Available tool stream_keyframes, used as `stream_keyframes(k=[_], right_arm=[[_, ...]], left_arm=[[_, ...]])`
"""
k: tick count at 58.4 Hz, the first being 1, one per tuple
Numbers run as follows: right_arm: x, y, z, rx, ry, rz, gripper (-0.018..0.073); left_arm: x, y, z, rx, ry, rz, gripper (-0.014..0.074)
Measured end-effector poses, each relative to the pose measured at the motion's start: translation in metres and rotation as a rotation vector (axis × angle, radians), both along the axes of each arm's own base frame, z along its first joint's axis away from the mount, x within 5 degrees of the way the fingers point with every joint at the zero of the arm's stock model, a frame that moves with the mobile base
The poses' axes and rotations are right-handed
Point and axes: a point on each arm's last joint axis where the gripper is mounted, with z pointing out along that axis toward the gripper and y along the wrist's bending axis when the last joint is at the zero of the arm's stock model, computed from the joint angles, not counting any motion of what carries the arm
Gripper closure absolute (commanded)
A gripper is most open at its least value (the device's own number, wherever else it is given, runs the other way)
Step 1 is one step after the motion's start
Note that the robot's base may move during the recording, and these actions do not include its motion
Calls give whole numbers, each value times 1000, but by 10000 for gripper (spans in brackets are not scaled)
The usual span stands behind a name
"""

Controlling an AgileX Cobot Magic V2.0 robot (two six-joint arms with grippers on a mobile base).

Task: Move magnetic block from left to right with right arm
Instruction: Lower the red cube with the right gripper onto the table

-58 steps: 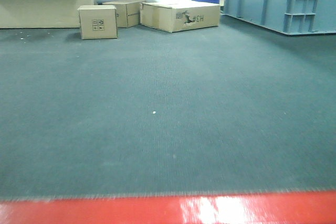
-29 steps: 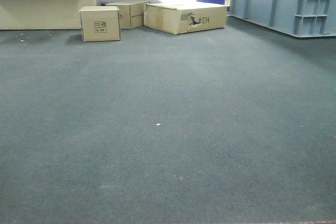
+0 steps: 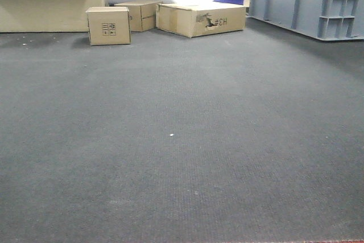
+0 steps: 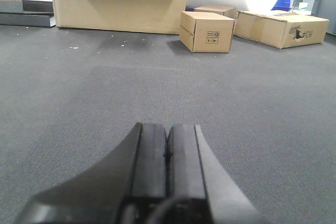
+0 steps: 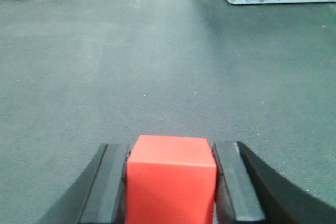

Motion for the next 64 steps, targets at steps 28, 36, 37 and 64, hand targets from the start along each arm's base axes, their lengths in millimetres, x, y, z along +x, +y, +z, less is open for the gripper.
stream_keyframes(k=[28, 36, 37, 64], right_arm=[[95, 57, 72, -56, 190, 413, 326], [135, 90, 73, -94, 314, 528, 326], [139, 94, 75, -97, 320, 538, 326], [265, 198, -18, -210, 717, 661, 326]], left_arm=[[0, 0, 0, 0, 0, 0, 722], [0, 0, 0, 0, 0, 0, 722], [0, 0, 0, 0, 0, 0, 722], [0, 0, 0, 0, 0, 0, 722]])
